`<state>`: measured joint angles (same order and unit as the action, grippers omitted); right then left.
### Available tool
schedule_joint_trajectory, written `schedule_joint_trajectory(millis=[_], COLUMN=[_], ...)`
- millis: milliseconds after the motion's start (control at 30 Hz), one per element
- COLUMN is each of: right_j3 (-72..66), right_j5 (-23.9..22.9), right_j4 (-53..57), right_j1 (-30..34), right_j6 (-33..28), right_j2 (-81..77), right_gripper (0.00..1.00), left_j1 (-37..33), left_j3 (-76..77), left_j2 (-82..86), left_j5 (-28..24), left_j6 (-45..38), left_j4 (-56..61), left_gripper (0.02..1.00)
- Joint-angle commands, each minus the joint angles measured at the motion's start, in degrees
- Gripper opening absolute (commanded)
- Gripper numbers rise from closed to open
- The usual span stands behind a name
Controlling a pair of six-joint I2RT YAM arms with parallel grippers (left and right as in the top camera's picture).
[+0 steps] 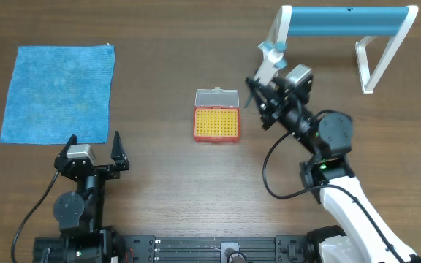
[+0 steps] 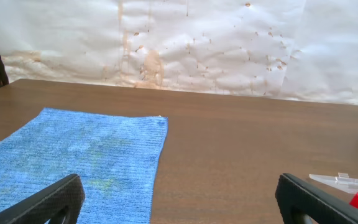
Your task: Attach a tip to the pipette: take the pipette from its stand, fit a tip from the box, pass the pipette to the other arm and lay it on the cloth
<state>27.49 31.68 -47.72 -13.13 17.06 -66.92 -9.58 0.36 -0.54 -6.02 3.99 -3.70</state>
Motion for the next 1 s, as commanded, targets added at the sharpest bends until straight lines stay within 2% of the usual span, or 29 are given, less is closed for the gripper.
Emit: schedule_joint_trajectory(millis=[33,133,300,567,1000], right_j3=[-1.2,-1.2,-1.2,-1.1,0.4], right_j5=[1.6,1.6,1.6,1.1,0.3], right_j4=[-3.9,-5.8,-13.3,-25.5,-27.6], right_j1=[-7.3,-10.3,-12.5,-12.4,-11.1], right_j6=[-4.9,-8.8,-8.9,-9.3,-11.8], right_j2=[-4.9,-9.7,-18.2,-27.7,-32.6], right_gripper=[0.075,0.075,0.075,0.075,0.077], left_j1=[0.2,0.2,0.2,0.2,0.2], left_j3=[0.0,0.0,0.0,0.0,0.0], left_j2=[0.0,0.0,0.0,0.0,0.0], left_j5=[0.4,0.4,0.4,0.4,0.4], left_j6=[0.3,0.3,0.3,0.3,0.3], left_j4=[-0.5,-0.5,-0.5,-0.5,-0.5], left_gripper=[0.998,0.998,0.998,0.998,0.998])
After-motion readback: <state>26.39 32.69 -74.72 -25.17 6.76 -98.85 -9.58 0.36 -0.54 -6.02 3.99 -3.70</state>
